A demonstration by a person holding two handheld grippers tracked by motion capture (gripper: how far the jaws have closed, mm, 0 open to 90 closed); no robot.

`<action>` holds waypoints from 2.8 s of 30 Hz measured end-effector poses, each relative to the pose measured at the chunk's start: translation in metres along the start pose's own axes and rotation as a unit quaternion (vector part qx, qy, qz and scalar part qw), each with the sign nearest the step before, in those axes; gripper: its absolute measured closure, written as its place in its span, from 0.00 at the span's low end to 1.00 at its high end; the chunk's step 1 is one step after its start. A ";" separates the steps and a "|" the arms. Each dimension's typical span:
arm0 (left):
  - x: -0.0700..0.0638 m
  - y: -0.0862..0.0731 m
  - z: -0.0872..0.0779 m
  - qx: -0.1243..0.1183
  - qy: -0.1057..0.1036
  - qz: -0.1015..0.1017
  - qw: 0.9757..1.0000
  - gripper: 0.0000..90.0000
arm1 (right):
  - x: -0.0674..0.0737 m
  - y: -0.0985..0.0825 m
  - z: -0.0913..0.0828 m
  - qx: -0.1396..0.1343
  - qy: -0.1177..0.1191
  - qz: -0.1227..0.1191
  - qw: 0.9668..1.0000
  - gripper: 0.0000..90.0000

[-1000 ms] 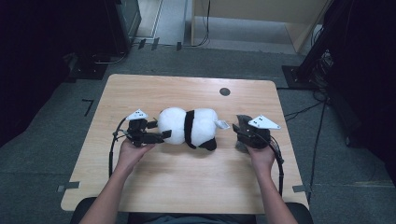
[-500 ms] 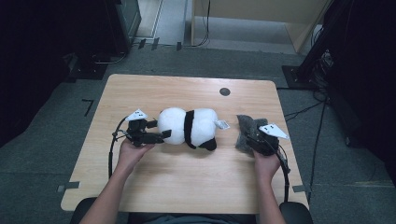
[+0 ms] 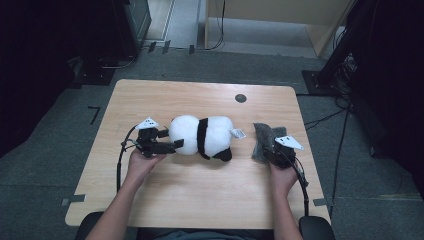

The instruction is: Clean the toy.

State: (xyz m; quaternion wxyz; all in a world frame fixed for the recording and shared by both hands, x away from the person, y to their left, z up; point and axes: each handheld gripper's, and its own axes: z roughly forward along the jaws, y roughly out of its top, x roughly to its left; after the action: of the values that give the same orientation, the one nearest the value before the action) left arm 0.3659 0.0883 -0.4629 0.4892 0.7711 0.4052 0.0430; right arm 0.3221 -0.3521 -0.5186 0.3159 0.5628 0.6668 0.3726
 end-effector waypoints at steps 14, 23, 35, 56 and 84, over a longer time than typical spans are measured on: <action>0.003 -0.003 0.003 0.003 0.001 -0.006 1.000 0.16 | -0.004 0.003 0.011 0.061 -0.002 0.018 0.998 0.73; 0.003 -0.004 0.003 0.001 0.000 -0.014 1.000 0.16 | 0.000 0.003 0.011 0.066 -0.007 -0.006 0.998 0.81; 0.007 -0.005 0.006 -0.003 -0.006 -0.016 1.000 0.14 | -0.008 0.035 -0.002 0.068 0.061 0.056 0.994 0.86; 0.003 -0.005 0.009 0.016 0.006 0.009 1.000 0.15 | 0.021 0.100 -0.010 0.035 0.125 -0.019 0.991 0.86; 0.001 -0.006 0.009 0.009 0.011 0.027 1.000 0.28 | 0.109 0.181 0.002 0.018 0.219 -0.116 0.969 0.86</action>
State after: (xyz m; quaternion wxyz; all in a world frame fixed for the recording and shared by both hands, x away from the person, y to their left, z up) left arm 0.3669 0.0835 -0.4723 0.4767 0.7857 0.3895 0.0609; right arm 0.3992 -0.2286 -0.3659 0.1926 0.3921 0.7870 0.4356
